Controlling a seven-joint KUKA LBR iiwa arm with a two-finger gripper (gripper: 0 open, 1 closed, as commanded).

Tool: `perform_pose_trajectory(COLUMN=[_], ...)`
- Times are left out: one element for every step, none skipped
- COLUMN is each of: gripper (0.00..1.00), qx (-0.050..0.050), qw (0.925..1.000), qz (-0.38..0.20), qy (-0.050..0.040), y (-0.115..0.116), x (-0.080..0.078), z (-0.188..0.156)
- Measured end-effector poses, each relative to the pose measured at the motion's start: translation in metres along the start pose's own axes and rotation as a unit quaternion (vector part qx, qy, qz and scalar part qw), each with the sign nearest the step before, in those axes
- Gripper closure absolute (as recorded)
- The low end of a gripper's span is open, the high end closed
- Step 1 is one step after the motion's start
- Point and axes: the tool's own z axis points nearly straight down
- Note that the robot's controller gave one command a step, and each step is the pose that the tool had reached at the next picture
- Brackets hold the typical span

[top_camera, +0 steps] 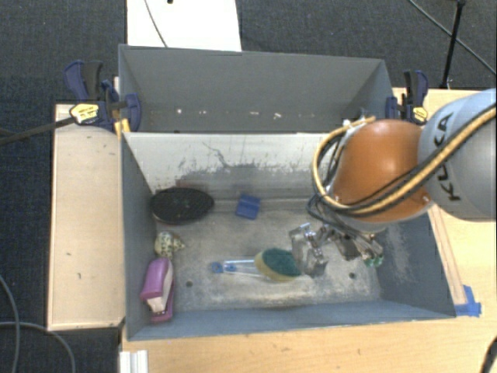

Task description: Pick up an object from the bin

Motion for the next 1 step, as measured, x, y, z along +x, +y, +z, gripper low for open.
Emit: perform_pose_trajectory(gripper=[1.0], qx=[-0.001], qw=[0.9984], qz=[0.056], qy=[0.0055], y=[-0.0012], x=[-0.0174], z=[0.0366])
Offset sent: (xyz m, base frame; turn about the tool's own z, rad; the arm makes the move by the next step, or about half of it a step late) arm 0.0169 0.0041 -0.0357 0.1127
